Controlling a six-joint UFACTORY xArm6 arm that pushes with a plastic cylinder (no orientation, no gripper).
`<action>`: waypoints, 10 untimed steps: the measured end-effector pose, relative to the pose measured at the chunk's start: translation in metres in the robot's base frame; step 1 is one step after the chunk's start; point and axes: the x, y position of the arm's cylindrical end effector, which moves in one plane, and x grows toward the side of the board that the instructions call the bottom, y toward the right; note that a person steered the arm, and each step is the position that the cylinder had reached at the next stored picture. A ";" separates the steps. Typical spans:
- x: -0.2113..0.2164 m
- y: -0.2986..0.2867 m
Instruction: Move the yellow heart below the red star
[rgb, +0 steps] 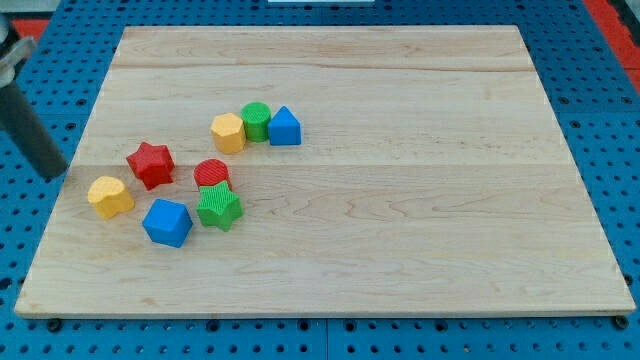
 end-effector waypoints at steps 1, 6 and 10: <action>0.011 0.000; 0.002 0.036; 0.017 0.006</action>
